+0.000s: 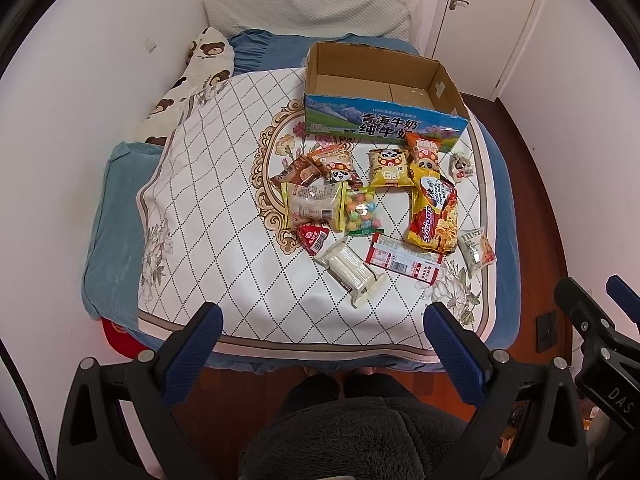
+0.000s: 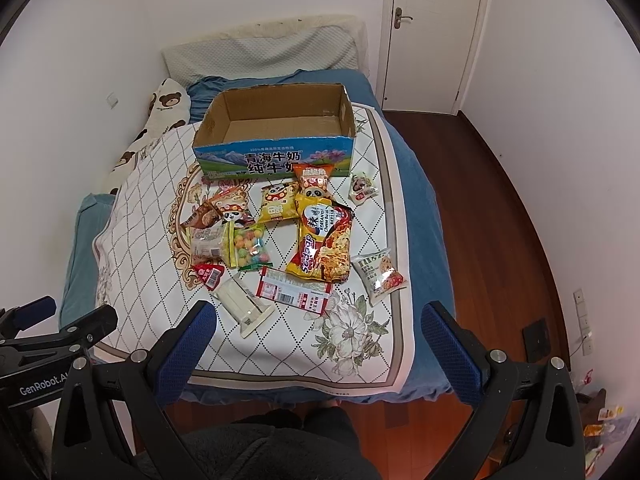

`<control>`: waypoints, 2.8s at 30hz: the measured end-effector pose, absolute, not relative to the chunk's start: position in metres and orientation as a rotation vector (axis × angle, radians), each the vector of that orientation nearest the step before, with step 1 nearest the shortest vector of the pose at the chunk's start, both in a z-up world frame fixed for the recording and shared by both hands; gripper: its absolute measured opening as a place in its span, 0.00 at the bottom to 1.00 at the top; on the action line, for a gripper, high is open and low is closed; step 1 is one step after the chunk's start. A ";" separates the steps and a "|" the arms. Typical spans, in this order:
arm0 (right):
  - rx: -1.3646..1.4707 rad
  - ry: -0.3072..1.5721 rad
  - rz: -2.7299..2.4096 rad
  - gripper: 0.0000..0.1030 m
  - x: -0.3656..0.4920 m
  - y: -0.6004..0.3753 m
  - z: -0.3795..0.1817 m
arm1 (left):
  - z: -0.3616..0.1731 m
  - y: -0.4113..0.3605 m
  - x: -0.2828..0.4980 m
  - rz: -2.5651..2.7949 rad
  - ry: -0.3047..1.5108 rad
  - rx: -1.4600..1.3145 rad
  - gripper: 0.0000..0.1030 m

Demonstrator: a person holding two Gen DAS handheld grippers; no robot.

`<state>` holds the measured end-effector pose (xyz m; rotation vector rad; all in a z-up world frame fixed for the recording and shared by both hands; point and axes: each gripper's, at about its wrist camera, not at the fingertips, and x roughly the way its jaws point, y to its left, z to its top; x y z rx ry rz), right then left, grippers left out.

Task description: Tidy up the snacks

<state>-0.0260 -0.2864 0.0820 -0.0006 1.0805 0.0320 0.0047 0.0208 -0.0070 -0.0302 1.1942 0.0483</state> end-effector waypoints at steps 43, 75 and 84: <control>0.168 1.204 0.033 1.00 0.043 -0.310 -0.003 | -0.123 0.049 0.086 0.150 1.392 -0.193 1.00; 0.168 1.560 0.145 0.80 0.239 -0.295 -0.245 | -0.277 0.016 0.146 0.149 1.603 -0.056 0.49; 0.033 1.631 0.117 0.78 0.222 -0.246 -0.260 | -0.296 0.052 0.150 0.060 1.640 -0.241 0.58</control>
